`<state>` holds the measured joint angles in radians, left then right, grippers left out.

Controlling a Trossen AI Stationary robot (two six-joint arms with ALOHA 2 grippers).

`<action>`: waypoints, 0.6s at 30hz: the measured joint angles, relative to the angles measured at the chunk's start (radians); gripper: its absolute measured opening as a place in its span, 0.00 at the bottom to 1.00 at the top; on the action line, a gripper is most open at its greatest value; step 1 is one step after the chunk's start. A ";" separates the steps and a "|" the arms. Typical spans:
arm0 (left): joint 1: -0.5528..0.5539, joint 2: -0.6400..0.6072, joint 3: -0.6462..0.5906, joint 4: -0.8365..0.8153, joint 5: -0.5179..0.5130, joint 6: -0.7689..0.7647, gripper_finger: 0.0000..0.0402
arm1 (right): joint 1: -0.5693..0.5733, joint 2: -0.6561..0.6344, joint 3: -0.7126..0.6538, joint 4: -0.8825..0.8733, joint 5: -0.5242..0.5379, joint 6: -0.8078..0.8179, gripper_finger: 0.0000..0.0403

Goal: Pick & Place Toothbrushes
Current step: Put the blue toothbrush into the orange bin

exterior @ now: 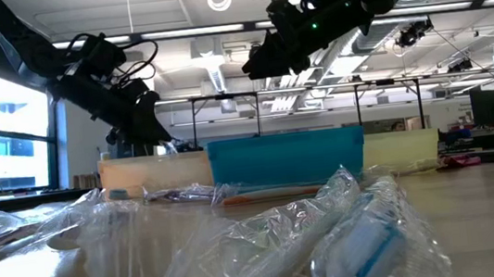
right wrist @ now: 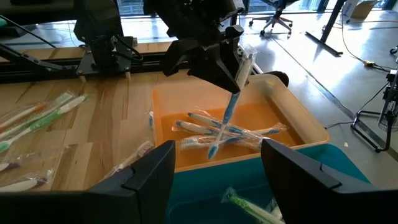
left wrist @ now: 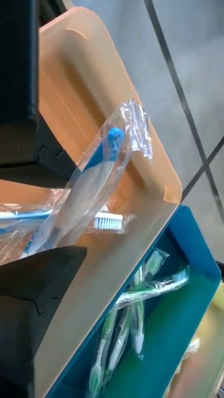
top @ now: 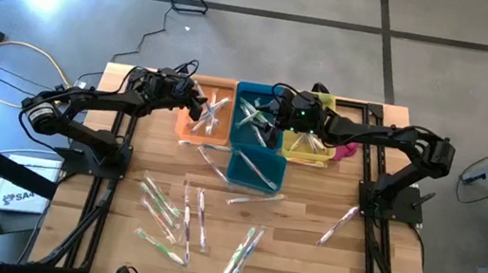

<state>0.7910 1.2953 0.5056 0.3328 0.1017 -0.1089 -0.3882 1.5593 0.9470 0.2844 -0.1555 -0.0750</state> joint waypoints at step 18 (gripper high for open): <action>0.000 0.001 0.000 0.008 -0.005 0.024 0.55 | 0.000 0.000 0.000 0.000 0.000 0.000 0.57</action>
<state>0.7910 1.2961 0.5056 0.3412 0.0970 -0.0849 -0.3882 1.5597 0.9470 0.2844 -0.1555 -0.0750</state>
